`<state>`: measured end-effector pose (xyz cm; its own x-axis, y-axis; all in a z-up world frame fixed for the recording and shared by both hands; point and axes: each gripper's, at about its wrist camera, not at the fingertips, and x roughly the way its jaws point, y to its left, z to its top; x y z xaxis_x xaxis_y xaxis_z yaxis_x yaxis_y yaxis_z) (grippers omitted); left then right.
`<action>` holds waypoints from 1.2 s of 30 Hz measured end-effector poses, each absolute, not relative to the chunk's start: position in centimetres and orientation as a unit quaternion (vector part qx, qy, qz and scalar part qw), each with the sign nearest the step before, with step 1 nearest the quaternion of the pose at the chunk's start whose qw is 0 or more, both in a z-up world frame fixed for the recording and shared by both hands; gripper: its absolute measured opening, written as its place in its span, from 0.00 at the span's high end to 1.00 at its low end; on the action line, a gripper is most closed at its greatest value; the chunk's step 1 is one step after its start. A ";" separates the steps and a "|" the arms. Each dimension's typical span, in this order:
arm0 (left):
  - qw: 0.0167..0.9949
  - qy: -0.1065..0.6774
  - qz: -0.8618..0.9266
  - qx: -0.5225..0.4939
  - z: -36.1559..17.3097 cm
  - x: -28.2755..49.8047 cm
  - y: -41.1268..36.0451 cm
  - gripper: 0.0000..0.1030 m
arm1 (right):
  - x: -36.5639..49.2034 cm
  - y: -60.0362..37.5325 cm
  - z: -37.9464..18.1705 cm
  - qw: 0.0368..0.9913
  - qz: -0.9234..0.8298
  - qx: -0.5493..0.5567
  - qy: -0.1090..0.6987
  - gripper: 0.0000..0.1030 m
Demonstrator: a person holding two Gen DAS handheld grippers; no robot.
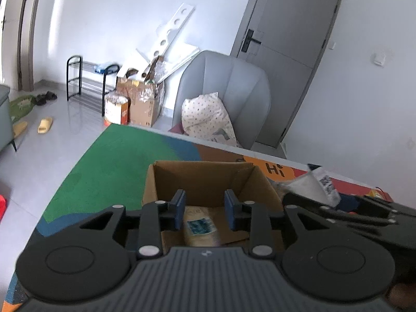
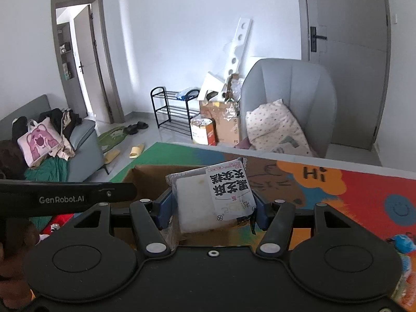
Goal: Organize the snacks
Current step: 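Carry both packs over the cardboard box and open both tools, then move both tools back toward the remaining snacks on the table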
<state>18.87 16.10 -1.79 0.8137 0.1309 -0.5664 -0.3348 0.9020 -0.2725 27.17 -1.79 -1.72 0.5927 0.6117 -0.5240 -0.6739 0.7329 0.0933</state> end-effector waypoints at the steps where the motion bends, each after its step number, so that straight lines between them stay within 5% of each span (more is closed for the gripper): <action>1: 0.933 0.282 0.123 -0.188 -1.9 18.9 16.3 0.71 | 27.3 -1.5 -1.8 0.889 0.363 -0.057 0.274 0.43; 4: 0.932 0.284 0.123 -0.189 -1.9 18.7 16.6 0.65 | 27.7 -0.9 -1.8 0.884 0.372 -0.060 0.277 0.42; 7: 0.930 0.285 0.134 -0.191 -2.0 19.0 16.8 0.56 | 27.7 -0.9 -1.8 0.891 0.362 -0.061 0.267 0.28; 14: 0.930 0.272 0.156 -0.192 -1.9 19.2 16.4 0.23 | 27.2 -4.0 -0.9 0.899 0.353 -0.065 0.252 0.13; 20: 0.932 0.265 0.169 -0.180 -1.2 19.2 14.2 0.07 | 27.7 -8.0 -1.0 0.903 0.340 -0.043 0.258 0.06; 36: 0.935 0.279 0.170 -0.137 -0.8 19.3 5.8 0.06 | 28.4 -19.1 -1.5 0.913 0.316 0.008 0.258 0.00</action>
